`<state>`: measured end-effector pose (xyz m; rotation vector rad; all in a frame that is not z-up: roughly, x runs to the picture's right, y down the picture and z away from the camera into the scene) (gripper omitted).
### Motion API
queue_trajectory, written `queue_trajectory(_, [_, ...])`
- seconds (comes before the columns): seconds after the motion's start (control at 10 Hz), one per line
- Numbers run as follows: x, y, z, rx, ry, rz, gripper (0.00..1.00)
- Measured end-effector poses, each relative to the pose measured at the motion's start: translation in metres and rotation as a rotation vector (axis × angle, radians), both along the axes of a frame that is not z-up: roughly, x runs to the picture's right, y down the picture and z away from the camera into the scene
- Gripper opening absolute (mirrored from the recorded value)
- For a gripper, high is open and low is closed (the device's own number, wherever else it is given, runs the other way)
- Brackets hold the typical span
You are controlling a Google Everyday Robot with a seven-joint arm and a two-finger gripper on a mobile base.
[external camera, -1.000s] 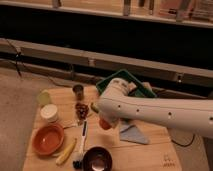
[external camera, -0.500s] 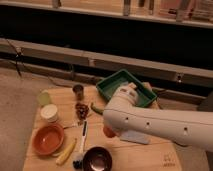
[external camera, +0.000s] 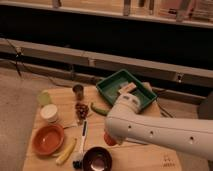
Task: Place apple in purple bowl
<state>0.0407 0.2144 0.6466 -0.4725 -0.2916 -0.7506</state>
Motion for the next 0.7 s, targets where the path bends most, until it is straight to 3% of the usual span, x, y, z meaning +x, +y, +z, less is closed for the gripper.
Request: queue_trajectory(0.7, [-0.024,0.039,-0.025,-0.057,-0.041,0.005,0.00])
